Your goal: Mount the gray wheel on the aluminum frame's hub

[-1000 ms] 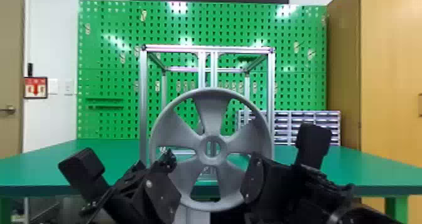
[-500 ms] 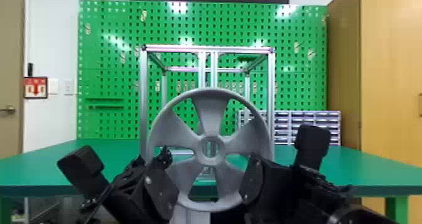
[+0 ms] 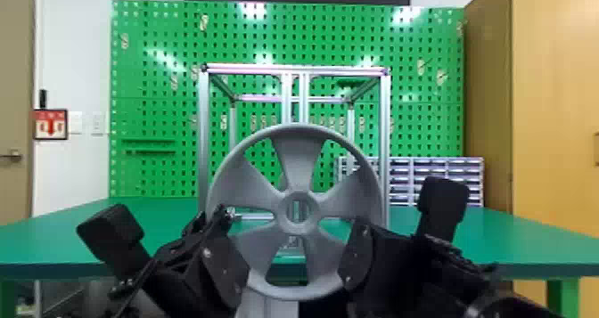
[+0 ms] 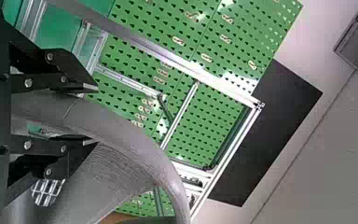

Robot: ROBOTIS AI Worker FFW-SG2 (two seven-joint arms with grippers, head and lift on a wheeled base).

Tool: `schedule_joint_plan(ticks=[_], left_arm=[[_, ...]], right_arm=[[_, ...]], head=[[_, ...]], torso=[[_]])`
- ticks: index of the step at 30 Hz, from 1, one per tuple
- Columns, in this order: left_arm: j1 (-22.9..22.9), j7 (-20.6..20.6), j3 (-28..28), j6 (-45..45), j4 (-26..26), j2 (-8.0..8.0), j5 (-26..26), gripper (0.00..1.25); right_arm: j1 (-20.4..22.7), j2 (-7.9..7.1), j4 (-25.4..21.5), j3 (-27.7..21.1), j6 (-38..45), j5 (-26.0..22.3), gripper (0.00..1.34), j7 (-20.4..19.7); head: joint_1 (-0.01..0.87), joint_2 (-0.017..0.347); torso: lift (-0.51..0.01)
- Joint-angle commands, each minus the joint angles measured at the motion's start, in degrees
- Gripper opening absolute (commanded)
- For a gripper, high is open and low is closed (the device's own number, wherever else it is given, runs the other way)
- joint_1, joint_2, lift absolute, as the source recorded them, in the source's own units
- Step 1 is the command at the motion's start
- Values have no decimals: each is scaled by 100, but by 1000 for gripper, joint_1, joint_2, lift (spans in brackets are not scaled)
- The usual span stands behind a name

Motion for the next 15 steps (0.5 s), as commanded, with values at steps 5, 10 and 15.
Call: schedule_joint_plan(ticks=[5, 10, 15], left_arm=[[8, 132, -35, 0, 0, -4, -123, 354], [-35, 141, -44, 0, 17, -4, -167, 354], [-141, 141, -79, -88, 132, -21, -272, 354]], right_arm=[[-4, 5, 0, 10, -31, -1, 209, -1], [-4, 5, 0, 18, -127, 34, 209, 7], [-13, 5, 88, 27, -321, 43, 209, 16]], head=[[-5, 6], [-5, 6], [-5, 6]], torso=[[-499], [-499], [-499]])
